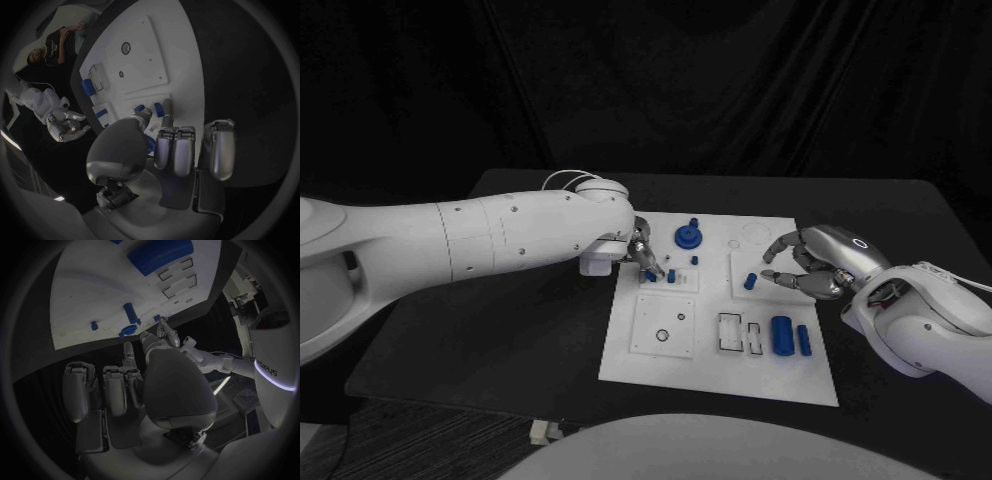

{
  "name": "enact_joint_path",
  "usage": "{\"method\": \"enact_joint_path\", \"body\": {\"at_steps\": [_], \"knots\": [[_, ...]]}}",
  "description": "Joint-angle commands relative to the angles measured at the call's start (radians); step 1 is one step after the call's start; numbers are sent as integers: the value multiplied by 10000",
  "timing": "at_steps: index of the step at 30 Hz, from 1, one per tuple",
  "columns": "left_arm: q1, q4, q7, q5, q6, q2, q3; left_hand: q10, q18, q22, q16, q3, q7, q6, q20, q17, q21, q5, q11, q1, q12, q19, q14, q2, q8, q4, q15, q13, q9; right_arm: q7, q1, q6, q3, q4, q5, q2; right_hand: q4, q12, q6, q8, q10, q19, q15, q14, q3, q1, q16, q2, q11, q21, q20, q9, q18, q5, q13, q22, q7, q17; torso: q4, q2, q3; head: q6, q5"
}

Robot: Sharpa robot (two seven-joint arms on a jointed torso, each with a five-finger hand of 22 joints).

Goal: Assemble the parts on the task board

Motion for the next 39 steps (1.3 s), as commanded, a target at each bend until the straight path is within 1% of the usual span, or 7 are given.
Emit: {"method": "enact_joint_path", "body": {"at_steps": [1,6,17,22,26,31,39], "knots": [[-25,-8,178,24,144,29,5,1061,96,2214,27,-165,38,35,84,2635,-47,-135,55,-111,-42,331,1056,3,-49,72,80,2629,-22,-197,-26,62,5,12,-20,6,2,-15,76,-3,1060,499,-95,1048,69,95,30,37,-54,-51,-60,13,111,48,2630,2271,13,2635,0,2,-1,-2,18],[-36,-32,239,24,133,45,5,1061,100,2209,27,-353,55,3,91,2635,-67,-161,69,-214,-42,321,1056,15,-98,225,91,2629,-40,-205,-29,72,5,2,-20,19,-27,-15,80,-10,1060,501,-97,1048,96,145,30,55,-56,-51,-63,13,110,123,2630,2271,14,2635,2,1,1,-2,7],[-49,-66,336,24,45,56,5,1061,99,2212,27,-582,0,81,88,2635,-60,-120,35,-179,-42,325,1056,109,200,349,75,2629,231,-216,-34,85,5,-12,-20,21,-32,-15,81,-13,1060,497,-98,1048,101,154,30,58,-56,-59,-64,13,112,143,2630,2269,15,2635,0,-1,1,-2,-1],[-53,-102,405,24,-16,71,6,1061,96,2217,27,-911,-88,-213,29,2635,-45,-10,-42,103,-42,334,1056,258,1023,413,12,2629,1229,-217,-38,91,5,-27,-20,34,-38,-15,83,-15,1060,504,-98,1048,109,164,30,67,-55,-47,-65,12,109,174,2630,2273,16,2635,2,0,-1,-2,3],[-57,-116,461,24,-66,80,6,1061,94,2219,27,-1038,-110,-462,16,2635,-39,92,-56,228,-42,338,1056,332,1418,439,-1,2629,1715,-221,-42,102,5,-48,-20,42,-38,-15,83,-15,1060,504,-98,1048,109,164,30,67,-55,-47,-65,12,109,174,2630,2273,16,2635,1,0,3,-2,1],[-60,-135,464,24,-60,88,6,1061,92,2222,27,-1222,-180,-700,-20,2635,-28,255,-114,375,-42,345,1056,397,2145,462,-44,2629,2595,-218,-47,115,5,-70,-20,52,-38,-15,83,-15,1060,504,-98,1048,109,164,30,67,-55,-47,-65,12,109,174,2630,2273,16,2635,0,1,0,-2,7],[-64,-148,465,24,-62,82,6,1061,86,2230,27,-1375,-251,-876,-60,2635,0,298,-167,475,-42,362,1056,466,2753,507,-88,2629,3379,-214,-57,134,5,-92,-20,63,-38,-15,83,-15,1060,504,-98,1048,109,164,30,67,-55,-47,-65,12,109,174,2630,2273,16,2635,0,0,1,-2,-5]]}}
